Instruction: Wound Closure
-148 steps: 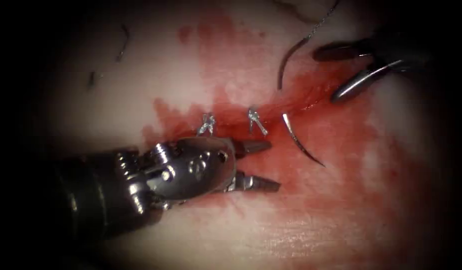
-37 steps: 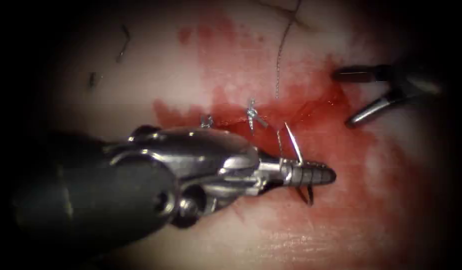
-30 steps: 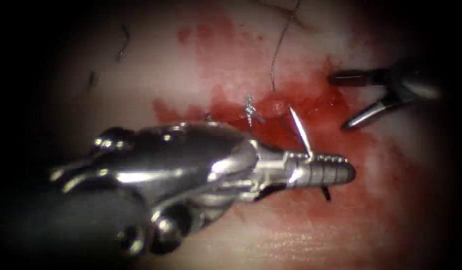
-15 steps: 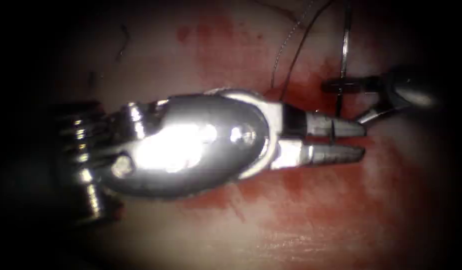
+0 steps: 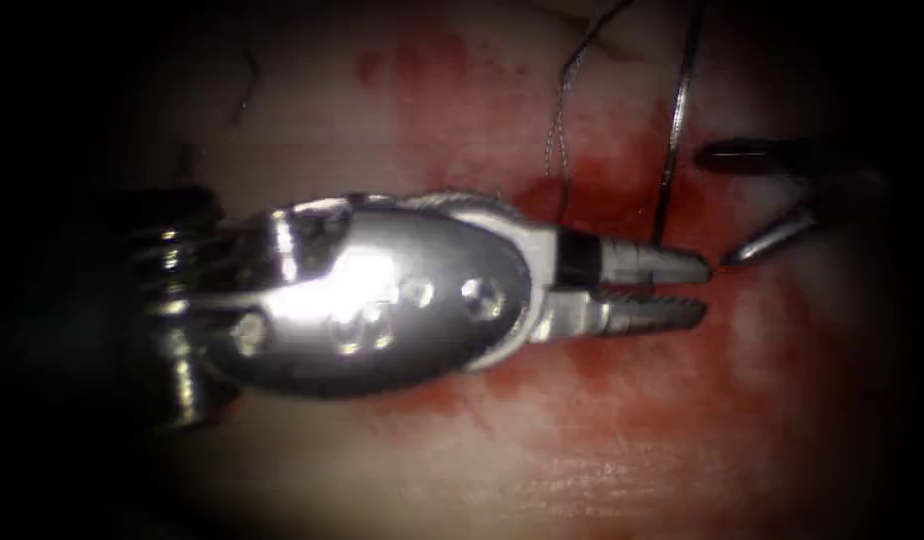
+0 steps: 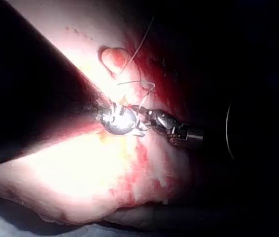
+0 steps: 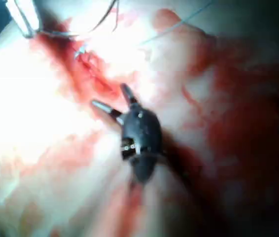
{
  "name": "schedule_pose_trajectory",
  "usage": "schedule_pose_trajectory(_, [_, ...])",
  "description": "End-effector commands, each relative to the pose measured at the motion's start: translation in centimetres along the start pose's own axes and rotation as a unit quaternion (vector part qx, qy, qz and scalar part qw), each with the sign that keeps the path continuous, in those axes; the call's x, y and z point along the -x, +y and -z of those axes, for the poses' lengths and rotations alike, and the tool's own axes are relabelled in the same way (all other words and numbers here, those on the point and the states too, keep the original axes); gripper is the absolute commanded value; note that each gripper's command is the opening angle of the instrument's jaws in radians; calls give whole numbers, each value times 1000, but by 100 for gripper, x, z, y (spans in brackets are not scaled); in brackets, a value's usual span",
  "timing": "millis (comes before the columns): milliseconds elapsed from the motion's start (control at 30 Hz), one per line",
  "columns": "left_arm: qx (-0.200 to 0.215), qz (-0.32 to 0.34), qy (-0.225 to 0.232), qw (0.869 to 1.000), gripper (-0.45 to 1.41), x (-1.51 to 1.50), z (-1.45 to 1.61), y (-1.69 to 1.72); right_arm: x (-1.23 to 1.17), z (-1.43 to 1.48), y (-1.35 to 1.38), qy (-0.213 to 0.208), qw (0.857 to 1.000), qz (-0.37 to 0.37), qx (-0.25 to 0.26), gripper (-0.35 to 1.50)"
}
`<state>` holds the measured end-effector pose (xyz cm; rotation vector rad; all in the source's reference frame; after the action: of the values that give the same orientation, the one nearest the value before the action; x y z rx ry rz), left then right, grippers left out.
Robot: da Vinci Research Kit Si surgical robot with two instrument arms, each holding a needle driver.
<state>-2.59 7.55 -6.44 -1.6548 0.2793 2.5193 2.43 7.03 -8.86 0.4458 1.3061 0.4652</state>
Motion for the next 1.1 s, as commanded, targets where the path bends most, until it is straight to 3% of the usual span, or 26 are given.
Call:
schedule_pose_trajectory(33, [-4,-2,-3,1000,-35,6,-9,-3,-3,-7,-4,3,1000,-21,0,78])
schedule_pose_trajectory(100, [-11,-7,-7,1000,-35,14,-10,-3,-5,-8,-10,2,999,-43,0,58])
schedule_pose_trajectory(167, [-21,-14,-9,1000,-35,23,-10,-3,-5,-12,-16,-5,997,-76,6,56])
schedule_pose_trajectory(200, [-32,-27,-16,999,-35,30,-10,-4,-5,-16,-20,-11,990,-137,24,52])
schedule_pose_trajectory(333, [-49,-44,-29,997,-35,40,-12,-3,-9,-23,-19,-14,970,-233,64,42])
schedule_pose_trajectory(400, [-60,-59,-34,996,-35,43,-13,0,-11,-25,-17,-13,962,-259,87,46])
schedule_pose_trajectory(533, [-69,-71,-37,994,-35,44,-14,3,-14,-28,-15,-11,959,-263,104,52])
schedule_pose_trajectory(567, [-76,-82,-39,993,-35,44,-15,4,-16,-31,-14,-11,957,-267,117,73])
schedule_pose_trajectory(700, [-78,-90,-44,992,-35,44,-15,4,-19,-33,-12,-8,953,-274,127,94])
schedule_pose_trajectory(767, [-82,-99,-49,991,-35,45,-15,7,-22,-37,-11,-5,951,-280,133,118])
schedule_pose_trajectory(967, [-88,-106,-59,989,-35,51,-18,10,-28,-50,-21,-1,948,-287,139,121])
schedule_pose_trajectory(1100, [-92,-110,-65,987,-35,58,-20,12,-34,-58,-25,6,945,-293,142,111])
